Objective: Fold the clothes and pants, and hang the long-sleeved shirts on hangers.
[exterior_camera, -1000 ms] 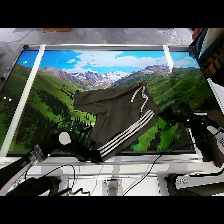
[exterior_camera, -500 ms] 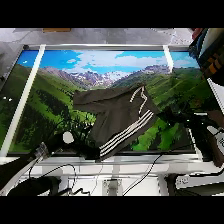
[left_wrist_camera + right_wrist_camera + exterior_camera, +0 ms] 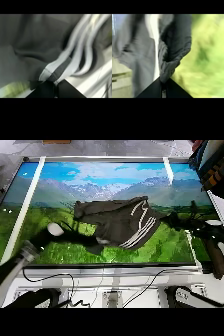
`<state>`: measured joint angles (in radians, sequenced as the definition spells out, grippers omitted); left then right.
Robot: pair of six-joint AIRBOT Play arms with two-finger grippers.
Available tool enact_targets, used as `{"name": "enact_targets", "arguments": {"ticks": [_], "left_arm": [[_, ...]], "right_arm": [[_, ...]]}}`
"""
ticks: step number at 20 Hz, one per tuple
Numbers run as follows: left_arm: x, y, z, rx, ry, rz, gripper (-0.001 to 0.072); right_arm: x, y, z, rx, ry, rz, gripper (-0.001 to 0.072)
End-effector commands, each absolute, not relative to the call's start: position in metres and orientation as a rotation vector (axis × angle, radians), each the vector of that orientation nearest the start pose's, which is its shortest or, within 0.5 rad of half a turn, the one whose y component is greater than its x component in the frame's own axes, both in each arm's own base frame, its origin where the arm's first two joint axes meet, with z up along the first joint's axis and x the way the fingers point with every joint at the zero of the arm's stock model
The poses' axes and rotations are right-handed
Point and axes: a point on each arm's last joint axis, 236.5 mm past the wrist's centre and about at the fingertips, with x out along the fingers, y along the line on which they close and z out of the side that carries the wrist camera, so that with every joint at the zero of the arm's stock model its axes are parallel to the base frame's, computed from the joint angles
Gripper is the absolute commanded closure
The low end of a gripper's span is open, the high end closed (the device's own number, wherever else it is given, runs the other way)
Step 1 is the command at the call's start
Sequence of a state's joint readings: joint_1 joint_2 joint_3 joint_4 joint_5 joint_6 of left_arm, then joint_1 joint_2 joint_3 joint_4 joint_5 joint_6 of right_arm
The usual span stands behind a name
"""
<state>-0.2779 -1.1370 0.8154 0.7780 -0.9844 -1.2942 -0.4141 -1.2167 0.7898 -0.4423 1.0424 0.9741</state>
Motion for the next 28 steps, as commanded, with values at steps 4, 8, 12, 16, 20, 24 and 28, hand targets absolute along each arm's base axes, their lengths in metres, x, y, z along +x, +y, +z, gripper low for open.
{"name": "enact_targets", "arguments": {"ticks": [4,8,12,16,20,24,28], "left_arm": [[0.369,-0.130,0.230,-0.333,0.612,-0.561,0.0698],[0.321,-0.100,0.354,-0.131,0.207,-0.491,0.0698],[0.254,-0.084,0.439,-0.021,-0.131,-0.386,0.0698],[0.194,-0.064,0.489,0.066,-0.355,-0.258,0.0699],[0.181,-0.053,0.492,0.142,-0.380,-0.188,0.0699],[0.239,-0.055,0.448,0.126,-0.180,-0.230,0.0699],[0.328,-0.094,0.309,-0.045,0.314,-0.476,0.0699]], "right_arm": [[0.328,0.081,0.248,0.828,0.377,0.569,0.0688],[0.244,0.109,0.371,0.641,0.017,0.636,0.0688],[0.163,0.143,0.444,0.540,-0.136,0.698,0.0687],[0.122,0.171,0.461,0.624,-0.093,0.795,0.0687],[0.122,0.177,0.444,0.653,0.002,0.794,0.0687],[0.171,0.136,0.406,0.619,0.079,0.561,0.0687],[0.247,0.089,0.306,0.769,0.302,0.391,0.0687]]}}
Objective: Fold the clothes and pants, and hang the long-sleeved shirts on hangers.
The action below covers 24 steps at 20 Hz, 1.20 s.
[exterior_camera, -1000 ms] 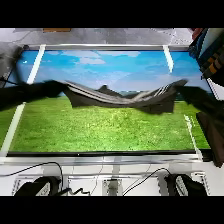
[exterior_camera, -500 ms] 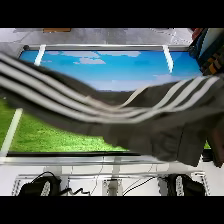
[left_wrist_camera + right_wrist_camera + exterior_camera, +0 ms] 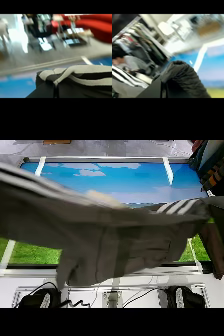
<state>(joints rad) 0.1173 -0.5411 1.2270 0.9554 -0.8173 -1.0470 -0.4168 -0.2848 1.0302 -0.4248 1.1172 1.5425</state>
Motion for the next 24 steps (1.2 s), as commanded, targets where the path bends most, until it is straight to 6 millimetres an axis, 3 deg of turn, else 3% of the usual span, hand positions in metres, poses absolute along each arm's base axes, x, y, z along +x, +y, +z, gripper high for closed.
{"name": "enact_targets", "arguments": {"ticks": [1,3,5,6,8,10,13,15,17,19,20,21,24], "left_arm": [[0.348,-0.105,0.276,-0.084,0.399,-0.524,0.0700],[0.390,-0.127,0.211,-0.052,0.521,-0.595,0.0700],[0.433,-0.146,0.166,-0.075,0.560,-0.580,0.0700],[0.450,-0.151,0.156,-0.082,0.542,-0.554,0.0700],[0.476,-0.159,0.153,-0.083,0.473,-0.498,0.0700],[0.480,-0.168,0.159,-0.082,0.434,-0.491,0.0700],[0.453,-0.190,0.148,-0.070,0.526,-0.595,0.0701],[0.418,-0.197,0.120,-0.040,0.700,-0.675,0.0701],[0.382,-0.177,0.082,0.014,0.944,-0.638,0.0701],[0.329,-0.150,0.045,0.064,1.239,-0.595,0.0701],[0.303,-0.147,0.035,0.062,1.351,-0.613,0.0700],[0.280,-0.150,0.025,0.039,1.436,-0.649,0.0700],[0.250,-0.170,-0.007,-0.045,1.520,-0.698,0.0700]], "right_arm": [[0.266,0.077,0.278,0.832,0.347,0.347,0.0687],[0.302,0.050,0.212,0.970,0.437,0.234,0.0687],[0.329,0.025,0.154,1.078,0.507,0.115,0.0687],[0.339,0.016,0.132,1.104,0.538,0.070,0.0687],[0.356,0.003,0.109,1.126,0.563,0.028,0.0687],[0.370,-0.008,0.095,1.095,0.569,0.007,0.0686],[0.378,-0.009,0.086,0.977,0.621,0.042,0.0686],[0.369,-0.005,0.074,0.853,0.717,0.065,0.0687],[0.344,-0.002,0.053,0.704,0.871,0.084,0.0687],[0.313,0.004,0.033,0.620,1.029,0.112,0.0687],[0.300,0.004,0.025,0.590,1.091,0.118,0.0687],[0.289,0.002,0.018,0.555,1.143,0.112,0.0687],[0.265,-0.011,0.002,0.476,1.256,0.070,0.0687]]}}
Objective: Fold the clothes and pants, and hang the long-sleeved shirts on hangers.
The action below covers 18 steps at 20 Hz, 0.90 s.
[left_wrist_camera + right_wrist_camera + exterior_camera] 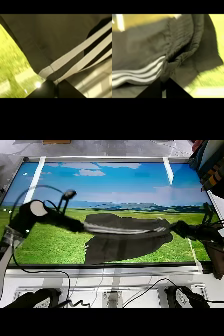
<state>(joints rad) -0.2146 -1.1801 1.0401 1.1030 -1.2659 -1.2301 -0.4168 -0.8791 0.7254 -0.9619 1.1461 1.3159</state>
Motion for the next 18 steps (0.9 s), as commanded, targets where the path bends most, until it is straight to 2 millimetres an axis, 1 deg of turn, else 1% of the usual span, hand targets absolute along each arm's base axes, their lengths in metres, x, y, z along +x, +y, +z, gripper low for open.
{"name": "enact_targets", "arguments": {"ticks": [1,3,5,6,7,8,9,10,12,15,17,18], "left_arm": [[0.243,-0.172,-0.020,-0.046,1.533,-0.693,0.0700],[0.239,-0.176,-0.035,-0.078,1.541,-0.665,0.0699],[0.236,-0.192,-0.033,-0.178,1.539,-0.682,0.0698],[0.235,-0.199,-0.029,-0.223,1.536,-0.699,0.0695],[0.235,-0.206,-0.024,-0.260,1.532,-0.715,0.0598],[0.235,-0.209,-0.022,-0.277,1.529,-0.722,0.0387],[0.235,-0.210,-0.021,-0.285,1.528,-0.725,0.0143],[0.235,-0.210,-0.021,-0.285,1.528,-0.725,-0.0005],[0.237,-0.210,-0.021,-0.287,1.523,-0.722,0.0004],[0.244,-0.210,-0.022,-0.290,1.494,-0.707,0.0004],[0.248,-0.211,-0.022,-0.292,1.480,-0.701,0.0005],[0.248,-0.211,-0.022,-0.291,1.481,-0.701,0.0005]], "right_arm": [[0.259,-0.015,-0.005,0.458,1.281,0.054,0.0687],[0.251,-0.017,-0.019,0.452,1.307,0.036,0.0687],[0.249,-0.020,-0.034,0.455,1.301,0.010,0.0686],[0.250,-0.021,-0.038,0.456,1.293,0.002,0.0654],[0.252,-0.022,-0.038,0.454,1.285,-0.003,0.0462],[0.255,-0.024,-0.037,0.450,1.269,-0.009,0.0205],[0.259,-0.026,-0.036,0.445,1.255,-0.013,0.0078],[0.264,-0.030,-0.033,0.435,1.230,-0.022,0.0079],[0.280,-0.040,-0.023,0.414,1.164,-0.047,0.0089],[0.303,-0.054,-0.007,0.392,1.072,-0.080,0.0091],[0.314,-0.061,-0.005,0.384,1.086,-0.079,0.0091],[0.320,-0.064,-0.007,0.383,1.110,-0.073,0.0091]]}}
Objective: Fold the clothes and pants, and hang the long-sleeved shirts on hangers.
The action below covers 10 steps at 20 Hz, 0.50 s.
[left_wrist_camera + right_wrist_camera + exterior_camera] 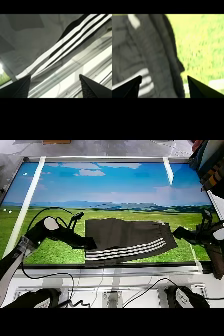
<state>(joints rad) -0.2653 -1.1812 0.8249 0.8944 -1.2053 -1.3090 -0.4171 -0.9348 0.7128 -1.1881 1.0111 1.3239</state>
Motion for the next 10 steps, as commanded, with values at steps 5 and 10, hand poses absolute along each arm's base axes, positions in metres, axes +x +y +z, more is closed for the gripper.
{"name": "enact_targets", "arguments": {"ticks": [5,10], "left_arm": [[0.248,-0.211,-0.022,-0.291,1.481,-0.701,0.0005],[0.248,-0.211,-0.022,-0.291,1.481,-0.701,0.0006]], "right_arm": [[0.317,-0.038,-0.041,0.355,1.480,0.295,0.0117],[0.339,-0.048,-0.082,0.352,1.537,0.345,0.0064]]}}
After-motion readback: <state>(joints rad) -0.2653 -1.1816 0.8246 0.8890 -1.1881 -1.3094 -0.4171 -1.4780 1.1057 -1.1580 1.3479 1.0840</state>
